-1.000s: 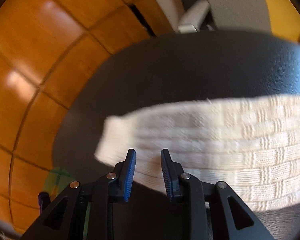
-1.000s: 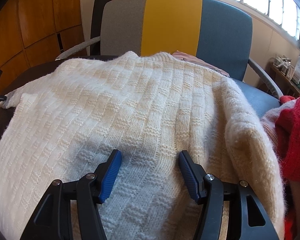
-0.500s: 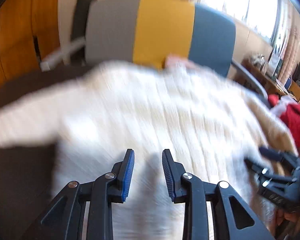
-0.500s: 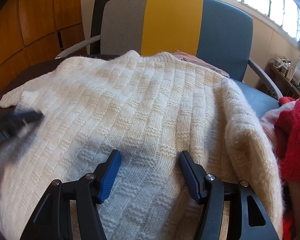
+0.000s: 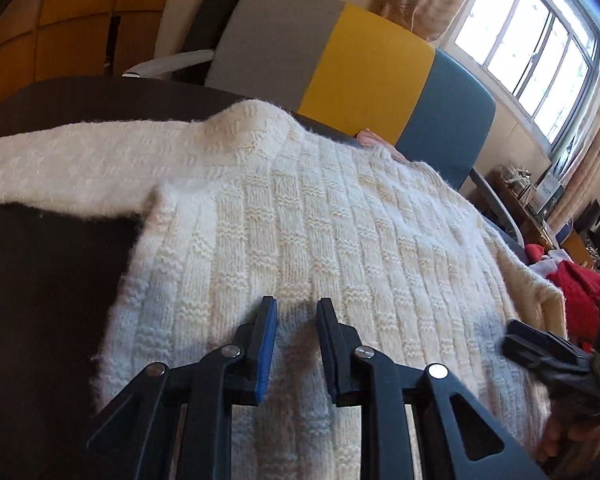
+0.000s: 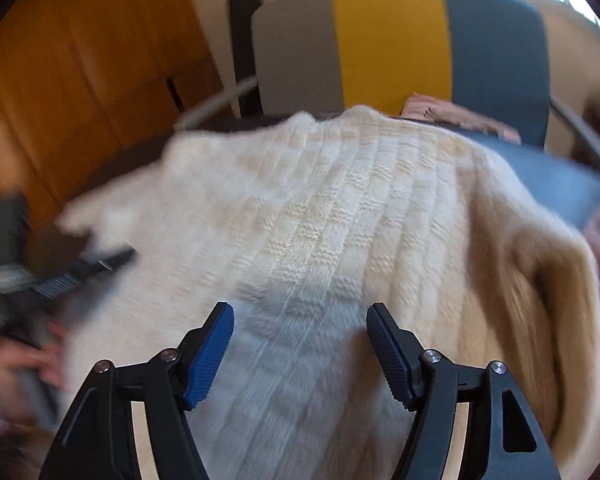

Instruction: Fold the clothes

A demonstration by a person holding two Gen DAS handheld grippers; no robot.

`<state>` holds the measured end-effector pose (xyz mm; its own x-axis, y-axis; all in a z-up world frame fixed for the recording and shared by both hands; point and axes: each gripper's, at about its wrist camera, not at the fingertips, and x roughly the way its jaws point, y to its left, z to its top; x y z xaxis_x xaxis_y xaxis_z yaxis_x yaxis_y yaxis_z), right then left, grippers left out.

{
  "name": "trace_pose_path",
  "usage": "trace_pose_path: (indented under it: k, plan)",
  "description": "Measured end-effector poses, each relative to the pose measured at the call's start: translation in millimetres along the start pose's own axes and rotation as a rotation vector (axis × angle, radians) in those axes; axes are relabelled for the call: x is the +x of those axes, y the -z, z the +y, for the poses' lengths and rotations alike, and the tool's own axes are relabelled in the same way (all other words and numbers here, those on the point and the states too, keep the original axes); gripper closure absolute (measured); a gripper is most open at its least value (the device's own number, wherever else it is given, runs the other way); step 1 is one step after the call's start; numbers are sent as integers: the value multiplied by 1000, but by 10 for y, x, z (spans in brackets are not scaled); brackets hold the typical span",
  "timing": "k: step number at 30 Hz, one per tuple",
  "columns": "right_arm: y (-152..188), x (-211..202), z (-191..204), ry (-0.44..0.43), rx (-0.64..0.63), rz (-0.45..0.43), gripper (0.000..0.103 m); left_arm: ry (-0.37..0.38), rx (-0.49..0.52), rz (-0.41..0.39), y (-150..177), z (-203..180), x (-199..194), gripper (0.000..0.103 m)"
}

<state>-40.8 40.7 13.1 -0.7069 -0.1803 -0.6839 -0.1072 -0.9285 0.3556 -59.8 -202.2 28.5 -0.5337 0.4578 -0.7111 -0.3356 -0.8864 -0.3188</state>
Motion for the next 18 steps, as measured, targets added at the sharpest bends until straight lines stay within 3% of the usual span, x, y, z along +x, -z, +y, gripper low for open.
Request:
trace_pose_path:
  k: [1, 3, 10, 18]
  plan:
    - [42, -213, -125, -58, 79, -25, 33, -7, 8, -2, 6, -16, -22, 82]
    - [169, -651, -381, -75, 169, -49, 33, -36, 40, -4, 11, -73, 38, 82]
    - [854, -1854, -1127, 250, 227, -7, 35, -80, 86, -7, 48, -187, 266, 80]
    - [1332, -1977, -1300, 375, 243, 115, 43, -67, 76, -8, 68, -172, 311, 80]
